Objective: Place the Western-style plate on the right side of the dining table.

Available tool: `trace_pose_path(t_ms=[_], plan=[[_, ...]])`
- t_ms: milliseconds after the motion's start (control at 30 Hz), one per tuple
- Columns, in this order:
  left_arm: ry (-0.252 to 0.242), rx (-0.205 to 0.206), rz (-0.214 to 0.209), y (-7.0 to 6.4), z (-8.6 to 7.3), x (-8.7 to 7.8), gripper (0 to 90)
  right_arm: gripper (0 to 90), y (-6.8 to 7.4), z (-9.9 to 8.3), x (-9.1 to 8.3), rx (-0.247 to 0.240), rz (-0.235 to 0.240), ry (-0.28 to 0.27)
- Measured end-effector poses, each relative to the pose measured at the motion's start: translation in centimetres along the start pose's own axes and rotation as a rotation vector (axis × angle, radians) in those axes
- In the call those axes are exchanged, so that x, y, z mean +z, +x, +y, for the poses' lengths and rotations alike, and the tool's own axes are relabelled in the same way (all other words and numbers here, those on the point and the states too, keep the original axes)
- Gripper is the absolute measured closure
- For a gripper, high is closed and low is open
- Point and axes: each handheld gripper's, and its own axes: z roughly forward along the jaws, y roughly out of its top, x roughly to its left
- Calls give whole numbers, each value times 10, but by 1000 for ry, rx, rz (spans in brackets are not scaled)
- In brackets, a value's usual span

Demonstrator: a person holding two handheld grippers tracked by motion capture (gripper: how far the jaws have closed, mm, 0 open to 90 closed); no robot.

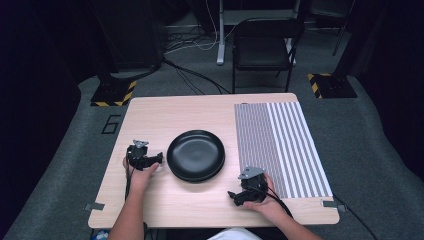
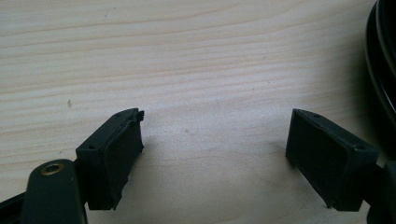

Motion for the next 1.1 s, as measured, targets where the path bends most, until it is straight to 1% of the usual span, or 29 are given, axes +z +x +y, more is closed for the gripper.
trace_pose_path(t_ms=[700, 833, 900, 1100], plan=[[0, 1, 0, 0, 0, 0, 178, 41, 1, 0, 0, 8, -2, 2], [0, 1, 1, 0, 0, 0, 178, 42, 1, 0, 0, 6, -3, 2], [0, 1, 1, 0, 0, 0, 178, 44, 0, 0, 1, -2, -4, -4], [0, 1, 1, 0, 0, 0, 179, 48, 0, 0, 0, 9, -5, -1]])
